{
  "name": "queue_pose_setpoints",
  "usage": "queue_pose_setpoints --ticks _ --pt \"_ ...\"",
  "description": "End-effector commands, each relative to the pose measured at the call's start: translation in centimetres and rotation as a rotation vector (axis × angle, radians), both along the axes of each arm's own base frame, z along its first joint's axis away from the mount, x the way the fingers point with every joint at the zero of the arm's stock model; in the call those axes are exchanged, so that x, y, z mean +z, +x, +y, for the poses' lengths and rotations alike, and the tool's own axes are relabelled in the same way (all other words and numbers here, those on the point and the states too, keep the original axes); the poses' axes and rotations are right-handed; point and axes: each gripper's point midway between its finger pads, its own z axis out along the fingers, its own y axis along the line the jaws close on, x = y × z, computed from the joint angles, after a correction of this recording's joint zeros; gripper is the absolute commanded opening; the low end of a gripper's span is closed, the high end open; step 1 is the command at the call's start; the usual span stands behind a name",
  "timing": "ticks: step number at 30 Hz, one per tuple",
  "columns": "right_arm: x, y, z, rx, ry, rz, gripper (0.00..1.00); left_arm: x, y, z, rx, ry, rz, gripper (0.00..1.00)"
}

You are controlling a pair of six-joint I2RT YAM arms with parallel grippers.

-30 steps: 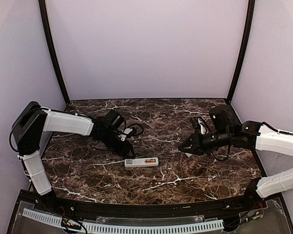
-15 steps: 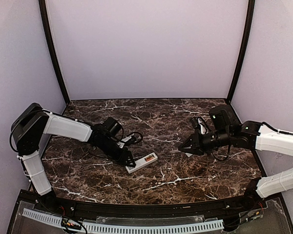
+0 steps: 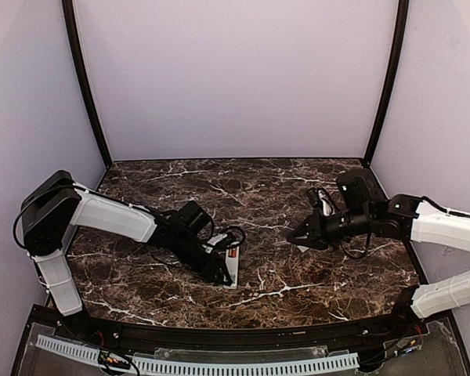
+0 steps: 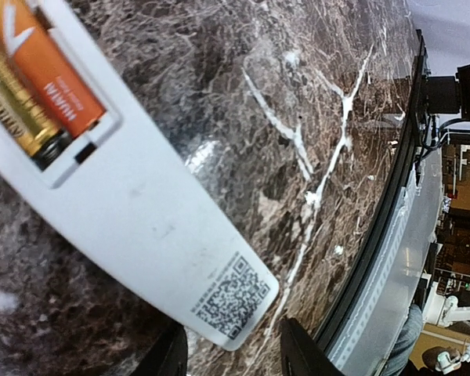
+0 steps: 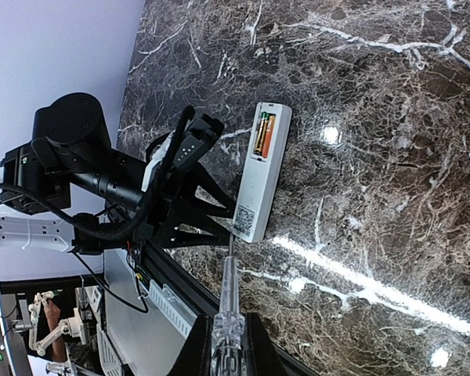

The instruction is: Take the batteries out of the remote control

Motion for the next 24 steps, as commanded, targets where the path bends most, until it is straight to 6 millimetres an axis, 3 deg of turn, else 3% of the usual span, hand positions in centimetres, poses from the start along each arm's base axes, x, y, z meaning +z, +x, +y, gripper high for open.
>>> queue_pose_setpoints --ticks 1,8,24 --pt "0.1 0.1 -0.7 -0.020 -0.002 -0.022 0.00 0.6 -0.3 -2.1 0.001 -0.056 0.010 0.40" --pt "0.2 -0.2 -1.4 -0.031 -0.012 -0.028 0.00 0.8 0.3 -5.5 0.016 -0.138 0.024 0.38" --pt "-0.3 -0.1 -2.2 -0.048 -0.046 -0.030 0.00 2.4 3.5 -10.0 0.150 -0.299 0.071 0.36"
